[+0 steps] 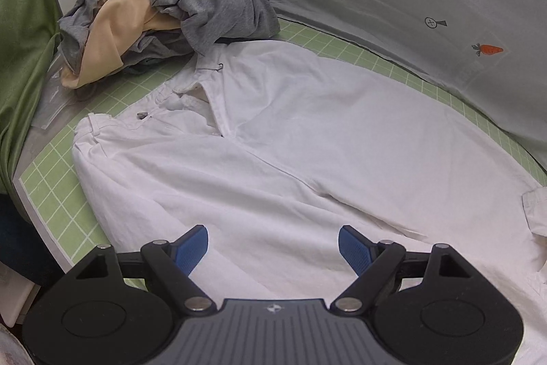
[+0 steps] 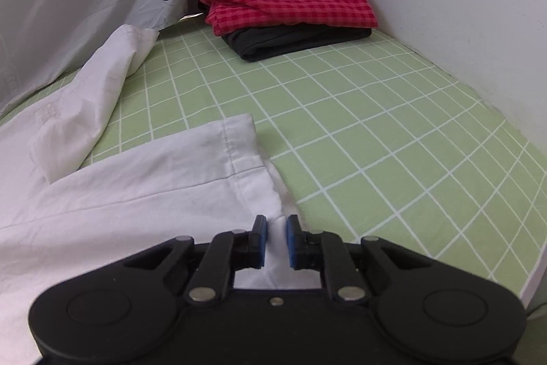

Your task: Fold clothes

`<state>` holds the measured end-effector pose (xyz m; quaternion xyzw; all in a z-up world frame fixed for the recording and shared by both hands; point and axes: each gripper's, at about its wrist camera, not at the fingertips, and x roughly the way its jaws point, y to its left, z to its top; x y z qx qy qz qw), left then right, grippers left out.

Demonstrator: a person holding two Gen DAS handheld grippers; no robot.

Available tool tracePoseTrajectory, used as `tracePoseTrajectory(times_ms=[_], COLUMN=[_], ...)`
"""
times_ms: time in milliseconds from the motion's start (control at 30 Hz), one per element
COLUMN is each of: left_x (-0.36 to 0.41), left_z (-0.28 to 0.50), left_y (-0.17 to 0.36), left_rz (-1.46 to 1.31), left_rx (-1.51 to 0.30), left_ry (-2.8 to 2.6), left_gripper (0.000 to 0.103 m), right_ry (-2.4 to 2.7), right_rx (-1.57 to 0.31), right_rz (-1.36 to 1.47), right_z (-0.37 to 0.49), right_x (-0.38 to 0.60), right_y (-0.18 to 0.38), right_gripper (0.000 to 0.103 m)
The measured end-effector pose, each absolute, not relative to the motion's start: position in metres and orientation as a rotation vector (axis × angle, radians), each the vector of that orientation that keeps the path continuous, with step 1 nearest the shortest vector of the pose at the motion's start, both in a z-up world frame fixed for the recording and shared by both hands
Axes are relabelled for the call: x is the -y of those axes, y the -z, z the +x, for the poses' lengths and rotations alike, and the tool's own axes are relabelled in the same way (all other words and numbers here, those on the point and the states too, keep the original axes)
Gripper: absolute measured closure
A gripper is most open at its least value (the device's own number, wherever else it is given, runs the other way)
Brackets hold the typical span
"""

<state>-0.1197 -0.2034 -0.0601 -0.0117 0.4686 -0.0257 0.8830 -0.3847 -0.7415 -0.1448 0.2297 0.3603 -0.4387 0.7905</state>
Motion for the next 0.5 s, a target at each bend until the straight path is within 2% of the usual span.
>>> tracePoseTrajectory(times_ms=[133,233,333,400,500], left_x=[0.21,0.207,0.2,0.196,0.194], left_z=[-0.107,-0.094,-0.078,-0.064,-0.043], left_y=[0.058,0.062,0.07,0.078,0.093], left_rz=[0.002,0.004,-0.014,-0.035,-0.057], left_rx=[-0.972,-0.976,-1.001,-1.024,-1.072], left_ry=[0.077,0.073,0.05,0.038,0.027], left_gripper=[0.019,0.019,0.018,0.018,0.018], right_ry=[1.071,1.139,1.173,1.156,1.093], right_rx=[-0.787,-0.833,-0.844,-0.816,-0.78], right_rz=[0.527,0.489,0.429,0.403,0.37], right_z=[-0.393,-0.384,-0.369,-0.355,-0.325], right_x=[0.746,0.745,0.738,0.731,0.72], right_y=[0.146,0.143,0.132,0.122,0.107], right_gripper=[0.09,0.082,0.063,0.038,0.025])
